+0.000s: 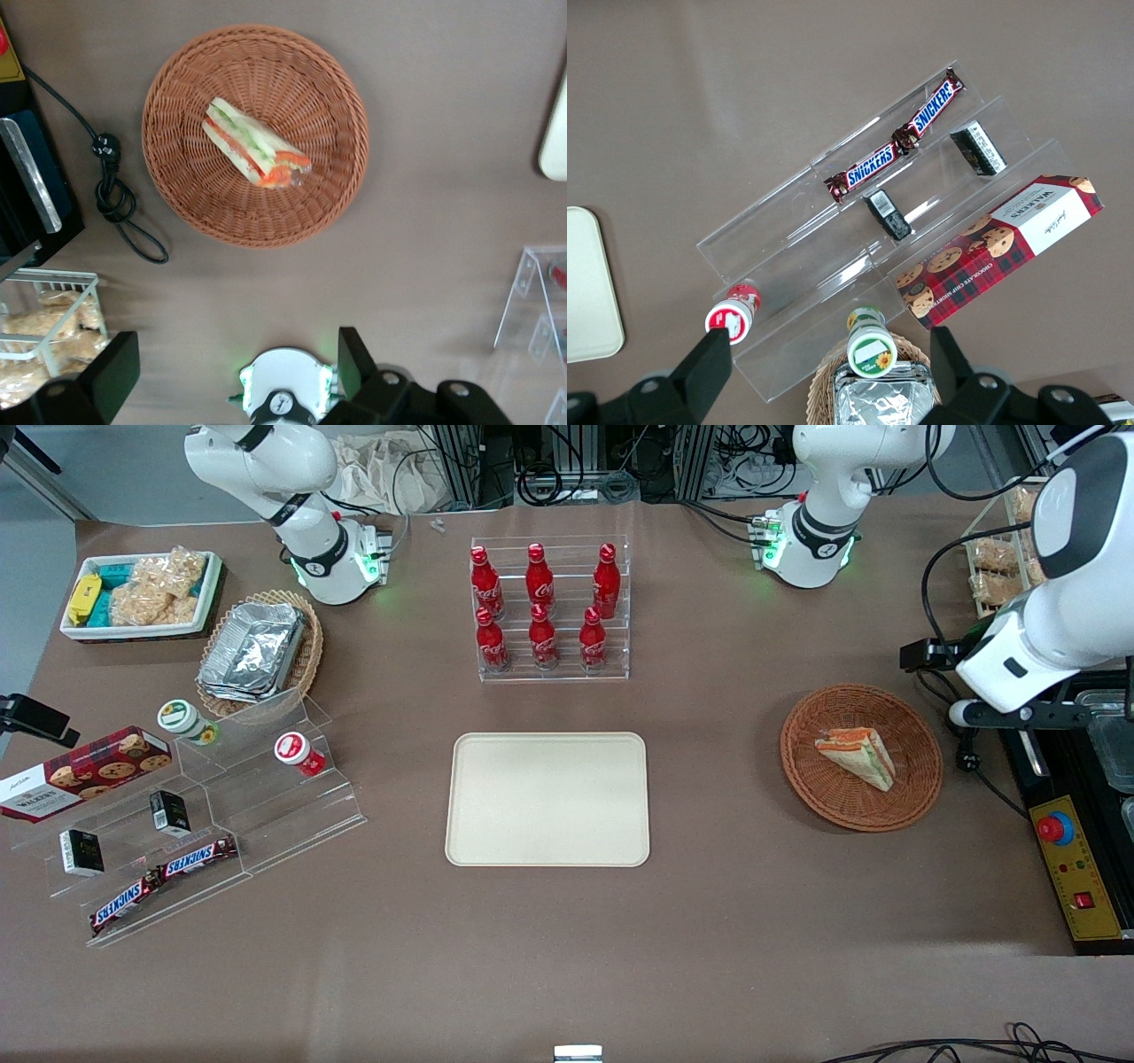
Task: Place sandwich from basket to tray
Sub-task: 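Move the left gripper down over the sandwich in the wicker basket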
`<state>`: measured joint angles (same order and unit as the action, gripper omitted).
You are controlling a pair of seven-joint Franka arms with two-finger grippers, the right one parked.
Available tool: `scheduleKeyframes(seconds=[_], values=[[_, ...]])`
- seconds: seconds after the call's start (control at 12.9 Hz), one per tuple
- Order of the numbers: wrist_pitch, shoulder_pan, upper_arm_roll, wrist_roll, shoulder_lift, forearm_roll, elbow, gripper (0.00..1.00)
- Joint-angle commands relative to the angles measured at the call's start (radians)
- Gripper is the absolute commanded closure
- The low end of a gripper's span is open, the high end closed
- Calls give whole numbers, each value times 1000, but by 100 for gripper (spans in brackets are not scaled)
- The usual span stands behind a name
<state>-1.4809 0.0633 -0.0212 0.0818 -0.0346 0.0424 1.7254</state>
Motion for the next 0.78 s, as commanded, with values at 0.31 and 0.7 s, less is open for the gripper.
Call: scheduleKeyframes(seconds=[0.31,0.7], values=[[-437,1,43,687,44,-4,327,0],[-645,3,43,1214,-20,13,465,0]])
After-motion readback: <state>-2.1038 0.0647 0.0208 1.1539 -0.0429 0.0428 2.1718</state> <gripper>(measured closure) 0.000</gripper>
